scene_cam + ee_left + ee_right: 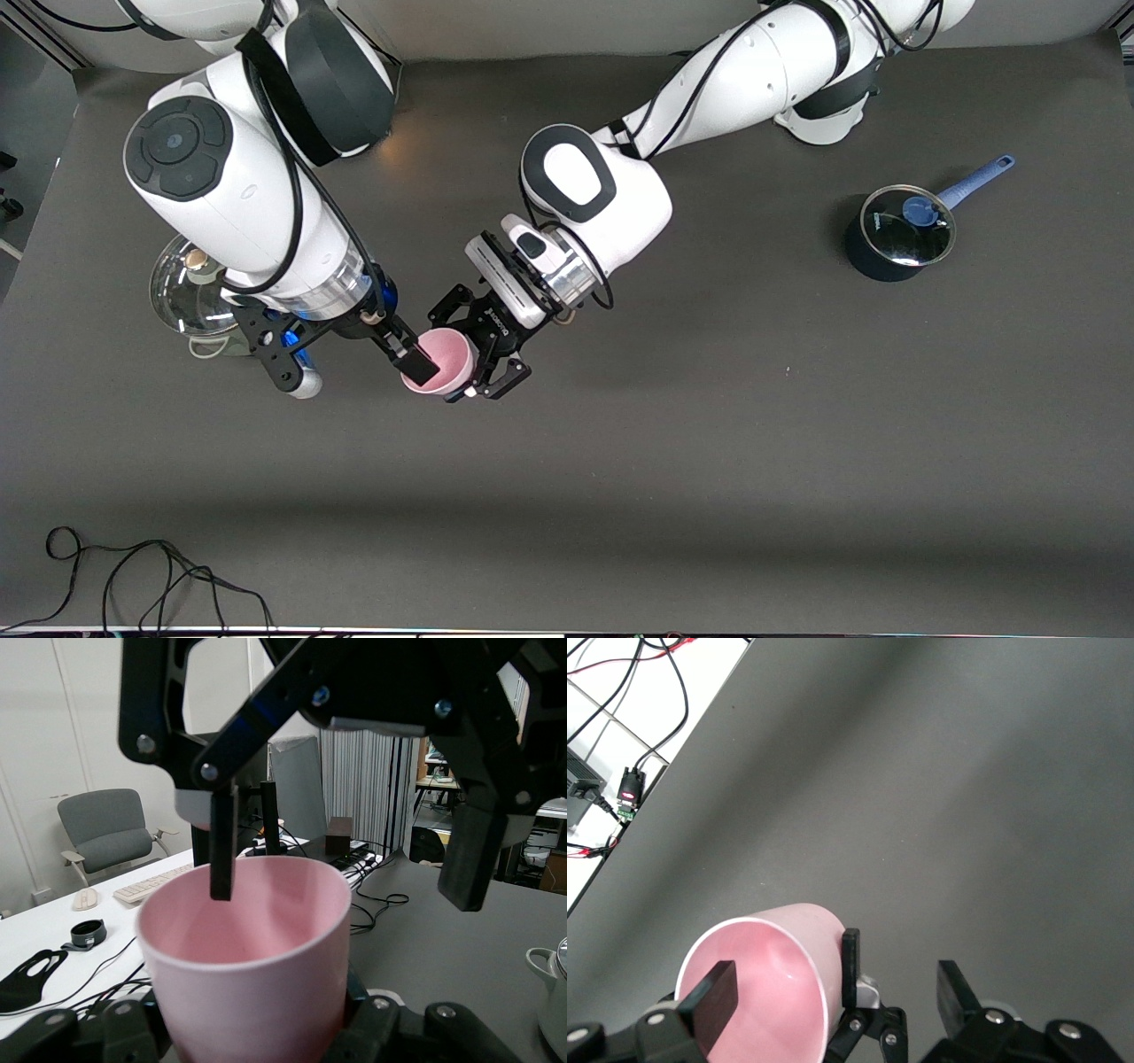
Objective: Transfer pink cup from left to right arm
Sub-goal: 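Close the right gripper on the cup rim while the left gripper holds it, then open the left gripper and withdraw it while the right gripper lowers the cup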
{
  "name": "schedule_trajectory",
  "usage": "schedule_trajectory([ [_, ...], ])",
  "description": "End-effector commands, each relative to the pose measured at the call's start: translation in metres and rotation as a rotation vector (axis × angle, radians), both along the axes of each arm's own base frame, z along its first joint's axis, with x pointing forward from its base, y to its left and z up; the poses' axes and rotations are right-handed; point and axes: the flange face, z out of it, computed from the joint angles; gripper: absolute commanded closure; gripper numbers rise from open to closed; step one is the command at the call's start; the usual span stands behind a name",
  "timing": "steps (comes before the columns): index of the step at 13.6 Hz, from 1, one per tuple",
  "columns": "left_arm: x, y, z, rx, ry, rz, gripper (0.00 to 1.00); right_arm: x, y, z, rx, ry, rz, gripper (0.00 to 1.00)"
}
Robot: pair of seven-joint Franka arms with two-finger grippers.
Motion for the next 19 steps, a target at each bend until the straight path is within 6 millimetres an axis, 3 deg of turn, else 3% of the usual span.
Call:
schedule_trajectory([
  [1, -0.0026, -0.0022, 0.0072, -0.005, -0.006, 0.018, 1.00, 0.0045, 0.0026, 0.0060, 0.002, -0.031, -0.013, 0.02],
  [3, -0.0026, -0.0022, 0.0072, -0.005, -0.006, 0.018, 1.00, 0.0044, 0.0031, 0.0077, 0.005, -0.038, -0.012, 0.06],
  [6, -0.0026, -0.0022, 0.0072, -0.005, -0.006, 0.018, 1.00, 0.0047, 0.0046, 0.0073, 0.009, -0.041, -0.013, 0.32],
  [8, -0.0026, -0.0022, 0.0074, -0.005, -0.007, 0.018, 1.00, 0.0039, 0.0054, 0.0084, 0.010, -0.042, -0.016, 0.55],
  [11, -0.0026, -0.0022, 0.0074, -0.005, -0.006, 0.018, 1.00, 0.0036, 0.0063, 0.0085, 0.009, -0.044, -0.014, 1.00],
  [19, -0.0025, -0.0020, 0.0075, -0.004, -0.007, 0.019, 1.00, 0.0037, 0.0088, 0.0100, 0.015, -0.057, -0.007, 1.00],
])
